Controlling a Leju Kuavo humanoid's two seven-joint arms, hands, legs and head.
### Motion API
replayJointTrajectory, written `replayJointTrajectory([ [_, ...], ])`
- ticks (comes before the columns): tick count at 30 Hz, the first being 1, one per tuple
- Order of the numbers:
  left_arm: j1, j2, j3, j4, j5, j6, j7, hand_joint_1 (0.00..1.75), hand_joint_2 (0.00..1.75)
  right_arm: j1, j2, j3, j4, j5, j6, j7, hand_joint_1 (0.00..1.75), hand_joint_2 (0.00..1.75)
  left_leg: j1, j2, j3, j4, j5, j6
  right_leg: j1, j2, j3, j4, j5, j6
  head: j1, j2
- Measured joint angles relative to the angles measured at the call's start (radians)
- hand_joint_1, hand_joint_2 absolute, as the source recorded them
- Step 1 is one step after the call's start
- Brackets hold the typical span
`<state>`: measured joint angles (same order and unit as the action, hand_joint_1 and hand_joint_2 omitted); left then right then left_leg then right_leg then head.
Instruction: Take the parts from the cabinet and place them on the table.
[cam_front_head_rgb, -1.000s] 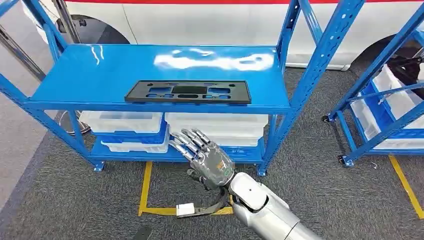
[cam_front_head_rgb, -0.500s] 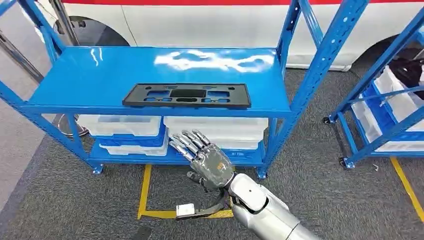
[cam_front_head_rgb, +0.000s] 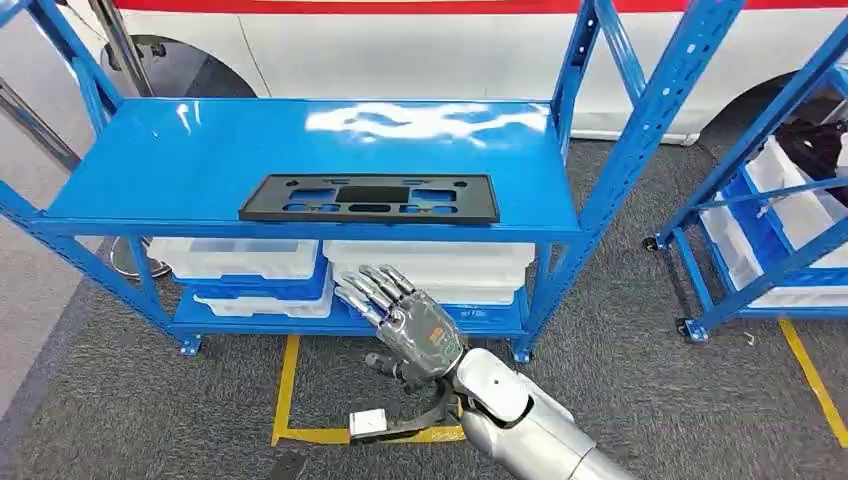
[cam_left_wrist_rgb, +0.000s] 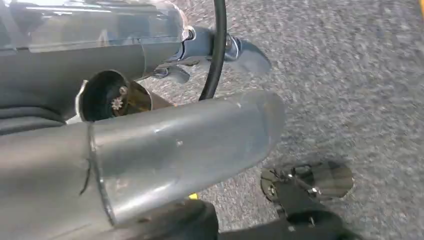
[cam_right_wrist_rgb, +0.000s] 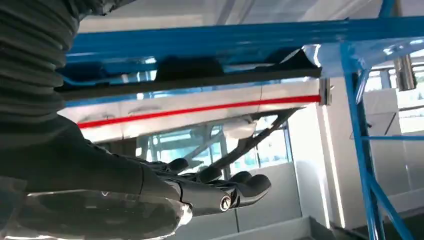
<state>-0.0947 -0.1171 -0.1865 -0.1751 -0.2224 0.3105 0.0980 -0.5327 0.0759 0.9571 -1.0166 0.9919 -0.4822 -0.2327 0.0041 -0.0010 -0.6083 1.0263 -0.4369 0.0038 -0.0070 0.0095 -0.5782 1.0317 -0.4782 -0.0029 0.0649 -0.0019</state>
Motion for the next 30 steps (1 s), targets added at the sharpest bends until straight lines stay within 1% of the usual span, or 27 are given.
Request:
replayJointTrajectory([
  [1,0.000,0.000,0.000,0.000,0.000,0.000,0.000,0.00,0.00,-0.001,0.000,0.000,0.000,-0.007,0.003,-0.003,0.00,0.00,0.006,-0.001,0.005,-0.010,0.004,0.006,0.004,0.000,0.004,-0.001,-0.003,0.007,0.000,0.000],
  [2,0.000,-0.001,0.000,0.000,0.000,0.000,0.000,0.00,0.00,-0.002,0.000,0.000,0.000,-0.010,0.006,-0.005,0.00,0.00,0.011,0.001,0.013,-0.018,0.007,0.011,0.000,-0.002,0.000,0.012,-0.014,0.012,0.000,0.000],
  [3,-0.001,-0.001,0.000,0.000,-0.001,0.000,-0.002,0.00,0.00,-0.005,0.000,0.000,0.000,-0.012,0.009,-0.008,0.00,0.00,0.011,0.001,0.017,-0.022,0.005,0.020,0.002,-0.004,-0.020,0.055,-0.040,0.014,0.002,0.000],
  [5,-0.003,-0.003,0.000,0.000,-0.001,-0.001,-0.002,0.00,0.00,-0.003,0.000,0.000,0.001,-0.014,0.013,-0.008,0.00,0.00,0.010,0.003,0.019,-0.021,0.001,0.028,0.000,-0.004,-0.101,0.204,-0.102,0.018,0.002,0.000],
  [6,-0.002,-0.003,0.000,0.000,-0.001,-0.001,-0.002,0.00,0.00,0.000,-0.002,0.000,0.004,-0.014,0.013,-0.008,0.00,0.00,0.009,0.003,0.020,-0.020,-0.002,0.030,0.000,-0.004,-0.145,0.277,-0.123,0.020,0.002,0.000],
  [7,-0.001,-0.003,0.000,0.000,-0.001,-0.001,-0.002,0.00,0.00,0.002,-0.004,0.000,0.005,-0.014,0.013,-0.008,0.00,0.00,0.009,0.002,0.021,-0.018,-0.005,0.029,0.000,-0.004,-0.171,0.310,-0.119,0.021,0.001,0.000],
  [8,0.000,-0.003,0.000,0.000,-0.001,-0.001,-0.002,0.00,0.00,0.003,-0.005,0.000,0.006,-0.014,0.013,-0.008,0.00,0.00,0.009,0.001,0.025,-0.016,-0.009,0.029,-0.001,-0.004,-0.171,0.292,-0.089,0.020,0.002,0.000],
  [9,0.001,-0.003,0.000,0.000,-0.001,-0.001,-0.002,0.00,0.00,0.002,-0.006,0.000,0.006,-0.014,0.013,-0.008,0.00,0.00,0.009,0.000,0.030,-0.012,-0.015,0.027,-0.001,-0.004,-0.148,0.229,-0.041,0.018,0.001,0.000],
  [10,0.000,-0.004,0.000,0.000,-0.001,-0.001,-0.002,0.00,0.00,0.001,-0.006,0.000,0.006,-0.015,0.012,-0.008,0.00,0.00,0.009,-0.001,0.038,-0.009,-0.022,0.025,-0.002,-0.005,-0.104,0.132,0.017,0.015,0.002,0.000],
  [11,0.000,-0.005,0.000,0.000,-0.001,-0.002,-0.002,0.00,0.00,0.001,-0.006,0.000,0.006,-0.015,0.012,-0.008,0.00,0.00,0.009,-0.001,0.043,-0.007,-0.029,0.022,-0.002,-0.006,-0.070,0.057,0.056,0.011,0.002,0.000],
  [12,0.000,-0.005,0.000,0.000,-0.001,-0.002,-0.002,0.00,0.00,0.000,-0.006,0.001,0.007,-0.014,0.012,-0.008,0.00,0.00,0.005,-0.001,0.042,-0.005,-0.034,0.015,0.002,-0.008,-0.057,0.034,0.039,0.005,0.003,0.000],
  [13,-0.002,-0.005,0.000,0.000,-0.001,-0.002,-0.002,0.00,0.00,-0.001,-0.006,0.001,0.007,-0.012,0.011,-0.008,0.00,0.00,0.002,-0.002,0.037,0.001,-0.036,0.010,0.004,-0.007,-0.051,0.015,0.038,0.002,0.001,0.000],
  [14,-0.001,-0.005,0.000,0.000,-0.002,-0.002,-0.002,0.00,0.00,0.000,-0.007,0.001,0.007,-0.007,0.010,-0.007,0.00,0.00,0.005,-0.002,0.037,-0.003,-0.034,0.005,0.006,-0.005,-0.054,0.016,0.037,0.000,0.001,0.000],
  [15,0.000,-0.005,0.000,0.000,-0.002,-0.002,-0.002,0.00,0.00,0.000,-0.008,0.001,0.008,-0.004,0.008,-0.005,0.00,0.00,0.004,-0.002,0.039,-0.007,-0.035,0.000,0.008,-0.003,-0.054,0.019,0.035,-0.004,0.001,0.000],
  [16,0.000,-0.005,0.000,0.000,-0.002,-0.003,-0.002,0.00,0.00,-0.001,-0.008,0.001,0.008,-0.002,0.006,-0.004,0.00,0.00,0.004,-0.002,0.042,-0.008,-0.037,-0.005,0.007,-0.003,-0.051,0.014,0.035,-0.010,0.001,0.000],
  [17,-0.001,-0.005,0.000,0.000,-0.002,-0.002,-0.001,0.00,0.00,-0.001,-0.006,0.001,0.008,-0.002,0.005,-0.003,0.00,0.00,0.006,-0.001,0.043,-0.003,-0.047,-0.012,-0.001,-0.007,-0.040,0.003,0.037,-0.017,0.001,0.000],
  [18,-0.001,-0.005,0.000,0.000,-0.002,-0.002,-0.002,0.00,0.00,-0.003,-0.007,0.001,0.008,-0.001,0.005,-0.003,0.00,0.00,0.006,-0.001,0.034,0.029,-0.064,-0.017,-0.002,-0.009,-0.031,0.000,0.033,-0.023,0.000,0.000],
  [19,-0.003,-0.005,0.000,0.000,-0.002,-0.002,-0.002,0.00,0.00,-0.006,-0.006,0.002,0.008,-0.001,0.005,-0.002,0.00,0.00,0.007,-0.001,0.001,0.095,-0.095,-0.021,-0.002,-0.013,-0.028,0.000,0.030,-0.027,-0.002,0.000],
  [21,-0.001,-0.005,0.000,0.000,-0.002,-0.003,-0.001,0.00,0.00,-0.005,-0.007,0.003,0.009,0.001,0.005,0.000,0.00,0.00,0.009,-0.001,-0.084,0.246,-0.153,-0.028,-0.001,-0.019,-0.024,0.000,0.025,-0.032,-0.001,0.000],
  [22,0.001,-0.005,0.000,0.000,-0.002,-0.003,-0.001,0.00,0.00,-0.004,-0.007,0.003,0.010,0.001,0.005,-0.001,0.00,0.00,0.009,-0.001,-0.118,0.297,-0.158,-0.030,0.000,-0.020,-0.022,0.000,0.022,-0.033,-0.001,0.000],
  [23,0.003,-0.005,0.000,0.000,-0.002,-0.004,-0.001,0.00,0.00,-0.003,-0.007,0.004,0.011,0.002,0.005,0.000,0.00,0.00,0.009,-0.001,-0.127,0.298,-0.139,-0.030,0.000,-0.021,-0.018,0.000,0.019,-0.032,-0.001,0.000],
  [24,0.003,-0.005,0.000,0.000,-0.002,-0.004,-0.001,0.00,0.00,-0.003,-0.007,0.004,0.011,0.002,0.005,0.000,0.00,0.00,0.009,0.000,-0.113,0.252,-0.097,-0.027,0.000,-0.021,-0.012,0.001,0.015,-0.030,-0.002,0.000],
  [26,0.001,-0.005,0.000,0.000,-0.002,-0.004,-0.001,0.00,0.00,-0.005,-0.006,0.004,0.011,0.003,0.005,0.000,0.00,0.00,0.008,0.007,-0.034,0.073,0.012,-0.017,0.000,-0.024,0.006,0.001,0.004,-0.027,-0.001,0.000],
  [27,0.001,-0.005,0.000,0.000,-0.002,-0.004,-0.001,0.00,0.00,-0.005,-0.005,0.004,0.011,0.003,0.005,0.000,0.00,0.00,0.005,0.022,-0.010,0.017,0.021,-0.010,0.001,-0.026,0.010,0.000,-0.001,-0.023,0.000,0.000],
  [28,-0.002,-0.005,0.000,0.000,-0.002,-0.005,-0.001,0.00,0.00,-0.007,-0.005,0.004,0.012,0.003,0.005,0.000,0.00,0.00,-0.004,0.024,0.003,0.000,0.013,-0.005,0.007,-0.026,0.008,0.005,-0.004,-0.018,-0.001,0.000],
  [29,-0.004,-0.005,0.000,0.000,-0.002,-0.005,-0.001,0.00,0.00,-0.007,-0.005,0.004,0.012,0.003,0.005,0.000,0.00,0.00,-0.004,0.022,0.000,-0.001,0.005,0.003,0.007,-0.028,0.005,0.002,-0.003,-0.014,-0.001,0.000],
  [30,-0.003,-0.005,0.000,0.000,-0.002,-0.005,-0.001,0.00,0.00,-0.006,-0.005,0.004,0.012,0.003,0.005,0.000,0.00,0.00,-0.005,0.017,-0.002,-0.003,0.004,0.005,0.007,-0.032,0.006,0.000,-0.004,-0.011,0.000,0.000],
])
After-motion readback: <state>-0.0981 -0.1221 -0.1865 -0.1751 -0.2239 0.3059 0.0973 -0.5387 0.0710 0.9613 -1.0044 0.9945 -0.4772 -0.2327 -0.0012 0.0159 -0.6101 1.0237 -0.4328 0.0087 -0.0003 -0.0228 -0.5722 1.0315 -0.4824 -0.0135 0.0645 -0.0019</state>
